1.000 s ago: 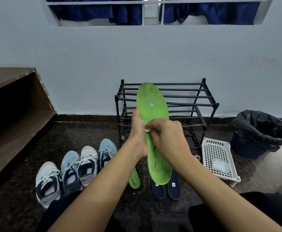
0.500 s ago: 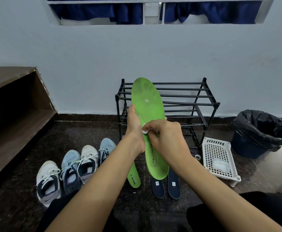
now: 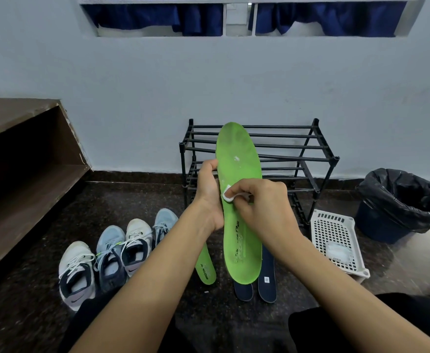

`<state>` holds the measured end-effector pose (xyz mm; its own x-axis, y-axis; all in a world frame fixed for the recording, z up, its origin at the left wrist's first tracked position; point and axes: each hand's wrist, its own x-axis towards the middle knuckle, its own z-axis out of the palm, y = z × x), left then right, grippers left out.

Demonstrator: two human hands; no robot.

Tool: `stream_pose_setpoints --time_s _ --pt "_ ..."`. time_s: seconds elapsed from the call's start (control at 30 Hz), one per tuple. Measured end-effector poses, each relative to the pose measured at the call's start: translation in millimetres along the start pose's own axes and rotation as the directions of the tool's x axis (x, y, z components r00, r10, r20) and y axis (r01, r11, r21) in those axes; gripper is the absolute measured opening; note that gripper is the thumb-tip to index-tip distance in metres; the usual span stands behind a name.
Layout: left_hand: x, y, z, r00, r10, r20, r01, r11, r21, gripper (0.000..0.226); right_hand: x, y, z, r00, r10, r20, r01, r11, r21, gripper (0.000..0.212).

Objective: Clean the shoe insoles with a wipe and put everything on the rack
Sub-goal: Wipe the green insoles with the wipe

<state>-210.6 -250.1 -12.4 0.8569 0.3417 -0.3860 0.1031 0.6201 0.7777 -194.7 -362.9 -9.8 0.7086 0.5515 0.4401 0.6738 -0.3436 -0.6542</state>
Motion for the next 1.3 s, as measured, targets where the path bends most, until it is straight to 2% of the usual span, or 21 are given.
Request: stream_pose_setpoints --time_s 0.23,0.33,0.47,0.6,0.8,0.93,1.13,1.3 --pt "2 -3 3 0.998 0.021 -0.054 -0.024 0.999 -0.042 0.045 -2 2 5 1.0 -0.018 0.002 0.018 1.0 -0.011 0.03" --pt "5 -5 5 0.997 0.054 -0.061 -0.055 0.998 -0.021 0.059 -2 5 10 0.999 -0.019 -0.035 0.018 1.0 -0.006 0.029" --pt "3 -12 8 0.999 0.004 -0.04 -0.003 1.0 0.026 0.073 0 8 10 0.995 -0.04 -0.088 0.039 0.999 -0.014 0.027" --pt "0 -11 10 0.999 -0.029 -0.026 0.03 0.999 0.037 0.069 3 7 7 0.997 -0.006 -0.073 0.006 1.0 0.002 0.029" --pt "5 -5 3 0.997 0.045 -0.064 -0.047 0.998 -0.036 0.066 -2 0 8 1.0 -0.025 0.007 0.025 1.0 -0.019 0.03" --pt "7 -6 2 0.992 0.074 -0.098 -0.076 0.997 -0.019 0.066 3 3 7 0.999 -0.043 -0.004 0.043 0.999 -0.011 0.03" --pt "4 -15 8 0.997 0.012 -0.083 -0.007 0.998 0.055 0.067 7 8 9 0.999 -0.017 -0.051 0.017 1.0 0.006 0.028" --pt "2 -9 8 0.999 0.018 -0.041 -0.018 1.0 0.022 0.063 7 8 10 1.0 0.005 0.006 -0.005 1.0 -0.022 0.027"
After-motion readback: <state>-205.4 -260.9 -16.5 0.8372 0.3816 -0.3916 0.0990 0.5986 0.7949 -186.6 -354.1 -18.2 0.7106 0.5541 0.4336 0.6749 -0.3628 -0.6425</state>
